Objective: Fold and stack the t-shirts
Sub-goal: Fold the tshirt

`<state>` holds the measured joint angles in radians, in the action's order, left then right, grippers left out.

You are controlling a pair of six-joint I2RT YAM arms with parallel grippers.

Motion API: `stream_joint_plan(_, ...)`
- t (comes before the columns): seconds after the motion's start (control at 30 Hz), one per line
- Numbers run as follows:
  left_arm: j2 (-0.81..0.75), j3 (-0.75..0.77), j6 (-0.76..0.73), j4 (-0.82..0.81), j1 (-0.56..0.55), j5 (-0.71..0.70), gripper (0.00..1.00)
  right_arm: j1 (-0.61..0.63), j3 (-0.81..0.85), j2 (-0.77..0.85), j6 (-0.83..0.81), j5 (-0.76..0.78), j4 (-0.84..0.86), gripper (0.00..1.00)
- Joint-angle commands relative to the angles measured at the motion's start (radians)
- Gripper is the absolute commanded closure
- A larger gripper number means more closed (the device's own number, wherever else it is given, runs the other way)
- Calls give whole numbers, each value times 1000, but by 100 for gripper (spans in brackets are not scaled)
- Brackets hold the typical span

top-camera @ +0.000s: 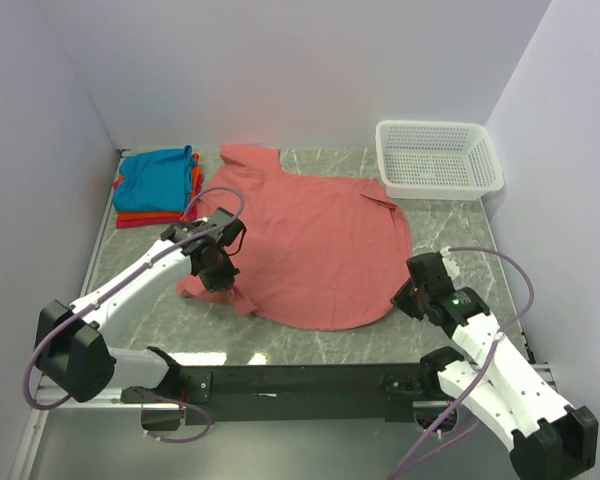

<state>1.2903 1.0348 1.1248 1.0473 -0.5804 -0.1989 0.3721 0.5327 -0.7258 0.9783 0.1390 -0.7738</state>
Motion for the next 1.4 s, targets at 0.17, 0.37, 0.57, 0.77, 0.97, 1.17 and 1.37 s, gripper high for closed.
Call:
stream_joint_plan(0.17, 53, 122, -54, -44, 33, -71, 99, -35, 107, -76, -55, 53, 53, 96)
stream_joint_plan(0.37, 122, 166, -72, -124, 57, -68, 99, -64, 136, -127, -73, 45, 122, 96)
stream_joint_plan(0.57, 175, 203, -56, -168, 70, -120, 99, -101, 159, -176, -99, 71, 168, 96)
stream_joint_plan(0.77, 172, 194, -48, -225, 91, -162, 99, -131, 181, -236, -118, 65, 228, 96)
stream_joint_plan(0.97, 210, 217, -91, -325, 123, -137, 99, -147, 208, -284, -135, 63, 272, 96)
stream_joint_plan(1.17, 276, 254, -120, -351, 146, -137, 99, -167, 231, -352, -142, 53, 294, 96)
stream_joint_plan(1.37, 320, 268, -143, -417, 162, -117, 99, -176, 251, -409, -141, 48, 321, 96)
